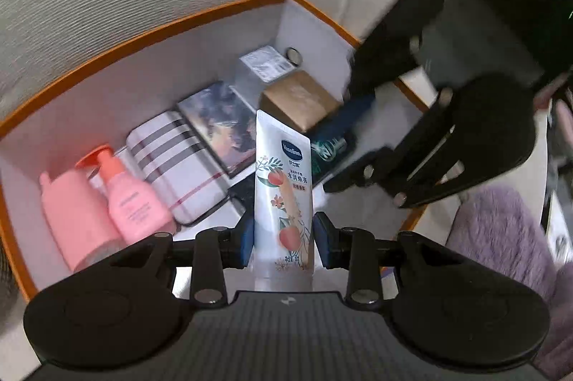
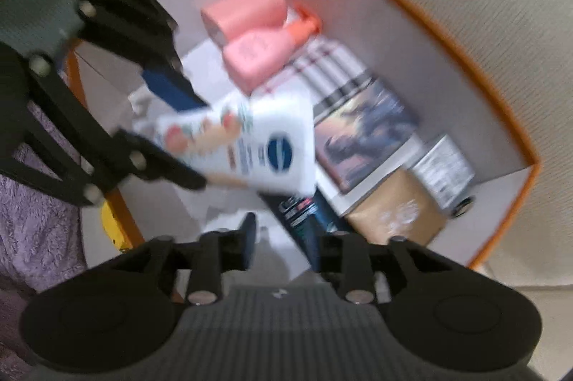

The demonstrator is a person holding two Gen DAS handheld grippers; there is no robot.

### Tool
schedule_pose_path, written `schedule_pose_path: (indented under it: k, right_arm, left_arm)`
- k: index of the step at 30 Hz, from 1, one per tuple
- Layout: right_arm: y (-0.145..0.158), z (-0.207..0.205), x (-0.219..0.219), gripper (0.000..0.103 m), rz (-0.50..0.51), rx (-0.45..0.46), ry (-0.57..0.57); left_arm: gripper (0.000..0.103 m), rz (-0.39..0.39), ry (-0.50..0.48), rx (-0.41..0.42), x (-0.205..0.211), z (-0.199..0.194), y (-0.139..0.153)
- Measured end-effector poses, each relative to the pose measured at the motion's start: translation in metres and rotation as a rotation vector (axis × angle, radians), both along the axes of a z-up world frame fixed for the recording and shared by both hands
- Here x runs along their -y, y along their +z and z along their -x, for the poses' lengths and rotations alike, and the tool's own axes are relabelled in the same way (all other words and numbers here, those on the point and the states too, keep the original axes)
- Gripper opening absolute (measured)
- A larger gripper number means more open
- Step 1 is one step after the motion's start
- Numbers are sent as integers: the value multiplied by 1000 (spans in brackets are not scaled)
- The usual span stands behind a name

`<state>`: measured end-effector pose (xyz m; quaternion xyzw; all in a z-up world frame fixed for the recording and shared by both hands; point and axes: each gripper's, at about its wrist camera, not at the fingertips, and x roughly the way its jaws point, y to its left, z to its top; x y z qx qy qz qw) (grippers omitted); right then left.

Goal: Organize rigid objects
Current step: 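Lower and release the CLEAR bottle with the left gripper while the right releases the Vaseline tube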

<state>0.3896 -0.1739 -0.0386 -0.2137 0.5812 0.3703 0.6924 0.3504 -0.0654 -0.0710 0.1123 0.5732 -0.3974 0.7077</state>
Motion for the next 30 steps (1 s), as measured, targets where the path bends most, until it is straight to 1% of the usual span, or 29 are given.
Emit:
schedule_pose_path:
  k: [1, 2, 5, 9, 12, 14, 15, 16, 17, 18, 19, 20, 23, 27, 28, 30]
  right_arm:
    - [5, 1, 1, 41, -4, 16, 14]
    - [8, 3, 2, 47, -6, 24, 26]
    - [12, 6, 2, 54, -4, 41, 78]
    - [8, 5, 7, 54, 29, 72, 137]
    - [9, 2, 8, 54, 19, 76, 148]
    - [6, 1, 8, 52, -8, 59, 157]
    - [6, 3, 8, 53, -13, 47, 166]
    - [4, 4, 7, 48, -14, 39, 182]
    - [2, 6, 6, 38, -8, 34, 192]
    - [-1, 7, 6, 34, -12, 20, 205]
    - [-5, 7, 6, 25, -7, 1, 206]
    - [-10, 7, 6, 20, 15, -24, 200]
    - [-23, 7, 8, 20, 65, -32, 187]
    - [-27, 5, 13, 20, 52, -49, 162]
    - [-29, 4, 13, 21, 54, -54, 157]
    - [-33, 2, 15, 21, 58, -73, 142]
  left_arm:
    - [39, -8, -26, -2, 4, 0, 0]
    - [39, -13, -57, -7, 8, 0, -1]
    - [39, -33, -160, -1, 21, 2, -2]
    - [39, -54, -298, -8, 37, 3, -4]
    - [39, -69, -381, -21, 49, 1, -8]
    - [39, -61, -411, -43, 55, -3, -12]
    - [36, -58, -435, -56, 59, -3, -15]
    - [31, -47, -459, -65, 63, -3, -16]
    - [31, -25, -474, -84, 66, -5, -17]
    - [32, -7, -467, -108, 67, -8, -19]
    - [32, 10, -455, -128, 67, -11, -21]
    - [32, 15, -445, -127, 70, -12, -23]
    - [32, 7, -403, -106, 72, -17, -28]
    - [36, 9, -358, -103, 54, -18, -24]
    - [38, -4, -337, -111, 48, -19, -24]
    - [38, -52, -265, -150, 40, -26, -28]
